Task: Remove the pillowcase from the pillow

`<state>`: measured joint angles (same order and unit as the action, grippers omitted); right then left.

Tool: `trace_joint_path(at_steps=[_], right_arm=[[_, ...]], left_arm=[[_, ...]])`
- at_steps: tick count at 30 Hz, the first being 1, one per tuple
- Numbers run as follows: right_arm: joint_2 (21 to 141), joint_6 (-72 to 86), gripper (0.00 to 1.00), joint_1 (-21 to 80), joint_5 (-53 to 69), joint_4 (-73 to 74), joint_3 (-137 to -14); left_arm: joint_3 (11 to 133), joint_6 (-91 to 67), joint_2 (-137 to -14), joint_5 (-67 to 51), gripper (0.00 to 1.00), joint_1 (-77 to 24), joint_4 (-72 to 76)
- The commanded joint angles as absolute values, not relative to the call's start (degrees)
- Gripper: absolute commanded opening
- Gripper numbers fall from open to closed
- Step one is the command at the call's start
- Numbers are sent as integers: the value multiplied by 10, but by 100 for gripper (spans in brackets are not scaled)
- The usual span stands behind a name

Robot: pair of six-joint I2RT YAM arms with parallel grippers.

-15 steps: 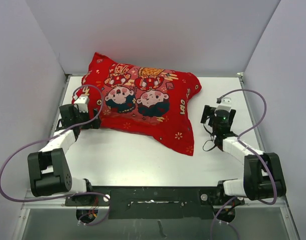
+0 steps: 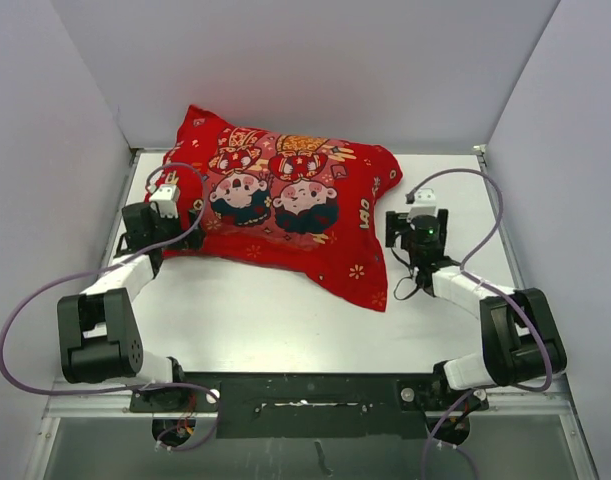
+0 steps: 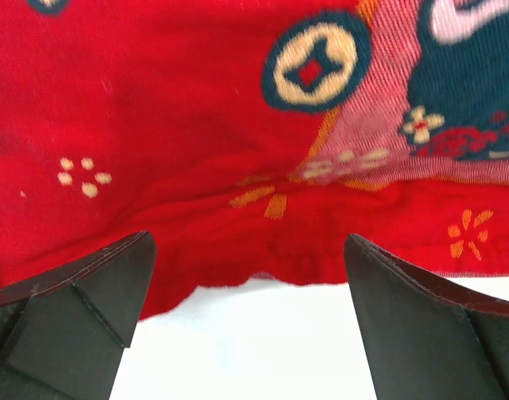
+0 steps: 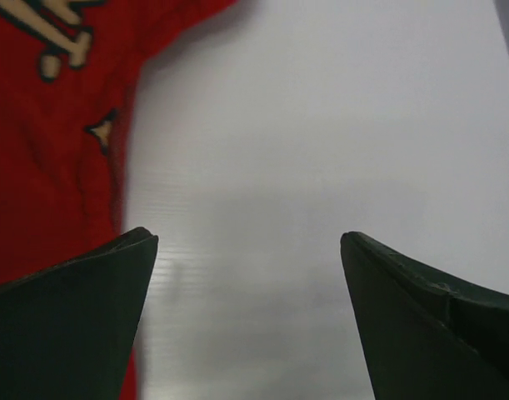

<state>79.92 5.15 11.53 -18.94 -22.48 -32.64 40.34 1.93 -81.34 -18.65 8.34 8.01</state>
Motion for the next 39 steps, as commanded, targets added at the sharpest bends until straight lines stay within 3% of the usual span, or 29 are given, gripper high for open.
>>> trace_joint_path(at_steps=[1,11,25,33,39], right_arm=[[828,19,98,177,-118,-237,-386],[929,20,98,309,-57,-225,-453],[983,94,99,565,-31,-199,-529],[859,135,98,521,-122,-19,-588],[799,163,98,489,-172,51,-576]], left_arm=[[487,1,-855,-196,98,92,28],[548,-10,-865,-231,98,140,-96],[608,20,-857,-281,98,154,-199],[587,82,-841,-346,98,147,-209],[557,159,-851,-347,82,51,-207]])
